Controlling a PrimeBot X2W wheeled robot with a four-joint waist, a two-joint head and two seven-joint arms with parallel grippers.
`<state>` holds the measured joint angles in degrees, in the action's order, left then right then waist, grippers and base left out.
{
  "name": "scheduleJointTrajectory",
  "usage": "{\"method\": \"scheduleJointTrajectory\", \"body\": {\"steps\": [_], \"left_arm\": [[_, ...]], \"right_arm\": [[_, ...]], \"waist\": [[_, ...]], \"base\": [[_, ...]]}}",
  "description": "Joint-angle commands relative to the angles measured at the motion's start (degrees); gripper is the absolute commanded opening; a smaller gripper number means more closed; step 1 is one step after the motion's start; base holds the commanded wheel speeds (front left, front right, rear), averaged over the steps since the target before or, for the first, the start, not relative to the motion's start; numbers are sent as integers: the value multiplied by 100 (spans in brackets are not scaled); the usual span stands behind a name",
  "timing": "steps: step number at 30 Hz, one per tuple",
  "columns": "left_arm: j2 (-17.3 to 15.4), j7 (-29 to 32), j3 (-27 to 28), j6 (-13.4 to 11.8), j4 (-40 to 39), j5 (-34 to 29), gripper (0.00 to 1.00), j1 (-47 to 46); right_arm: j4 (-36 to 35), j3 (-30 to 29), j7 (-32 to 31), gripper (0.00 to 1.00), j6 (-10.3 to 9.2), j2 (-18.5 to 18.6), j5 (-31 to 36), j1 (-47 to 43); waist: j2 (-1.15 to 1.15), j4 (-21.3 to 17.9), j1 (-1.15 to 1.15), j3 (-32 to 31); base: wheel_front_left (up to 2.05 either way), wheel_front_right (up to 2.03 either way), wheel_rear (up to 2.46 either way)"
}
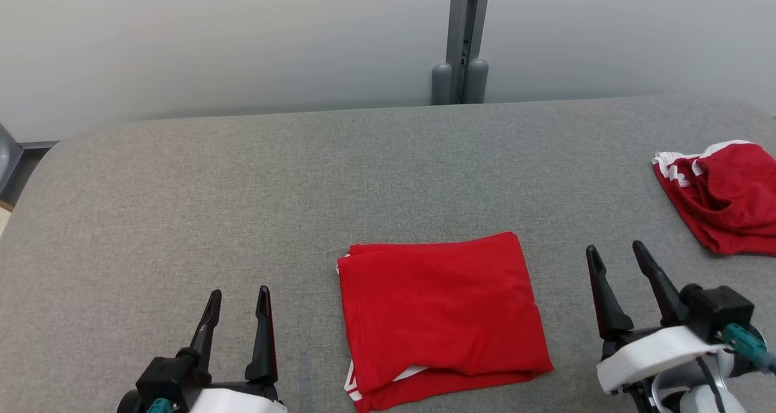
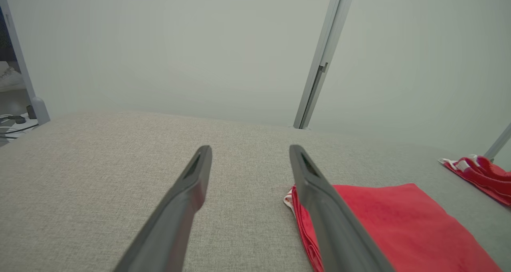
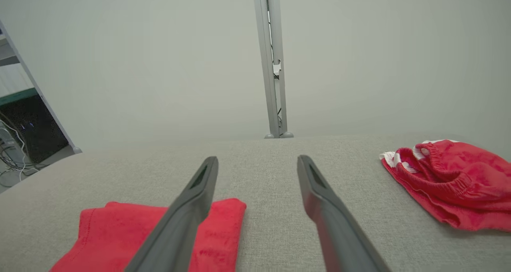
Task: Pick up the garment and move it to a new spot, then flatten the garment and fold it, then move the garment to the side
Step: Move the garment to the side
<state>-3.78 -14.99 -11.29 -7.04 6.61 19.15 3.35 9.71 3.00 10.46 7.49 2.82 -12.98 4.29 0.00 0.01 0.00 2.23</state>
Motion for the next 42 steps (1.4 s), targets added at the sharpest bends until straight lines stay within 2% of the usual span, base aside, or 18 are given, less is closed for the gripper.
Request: {"method": "scheduleJointTrajectory", "body": {"steps": [1, 6, 13, 19, 32, 33, 34, 35, 36, 42], "left_arm": [[-5, -23, 24, 35, 10, -65, 100, 24], [21, -23, -13, 71, 38, -87, 100, -48], [53, -23, -58, 115, 90, -95, 100, -161], [66, -23, -99, 145, 158, -98, 100, -225], [76, -23, -152, 112, 177, -116, 100, -337], [77, -23, -153, 108, 167, -114, 100, -337], [78, -23, -157, 106, 159, -107, 100, -340], [78, -24, -156, 98, 149, -100, 100, -339], [77, -23, -155, 85, 141, -92, 100, -340], [78, -23, -136, 92, 40, -163, 100, -323]], "right_arm": [[144, -13, -334, 100, 1, 18, 180, 137], [551, 136, -1404, 100, 1, 162, 209, 545], [1063, 876, -2562, 100, 1, 712, -661, 992], [1472, 1266, -2991, 100, 1, 989, -1288, 1248], [2347, 2063, -3238, 100, 1, 1258, -2359, 1871], [2393, 2117, -3213, 88, 1, 1266, -2412, 1914], [2422, 2155, -3180, 46, 1, 1274, -2467, 1955], [2450, 2202, -3157, 36, 1, 1289, -2516, 1997], [2473, 2251, -3108, 0, 1, 1305, -2552, 2045], [2492, 2452, -2871, 0, 0, 1540, -2723, 2341]], "waist": [[0, 7, 0, 12], [0, 70, 0, 64], [0, 257, 0, 217], [0, 426, 0, 356], [0, 715, 0, 568], [0, 722, 0, 578], [0, 726, 0, 588], [0, 728, 0, 597], [0, 722, 0, 605], [0, 511, 0, 686]], "base": [[0, 0, 0], [0, 0, 0], [0, 0, 0], [0, 0, 0], [0, 0, 0], [0, 0, 0], [0, 0, 0], [0, 0, 0], [0, 0, 0], [0, 0, 0]]}}
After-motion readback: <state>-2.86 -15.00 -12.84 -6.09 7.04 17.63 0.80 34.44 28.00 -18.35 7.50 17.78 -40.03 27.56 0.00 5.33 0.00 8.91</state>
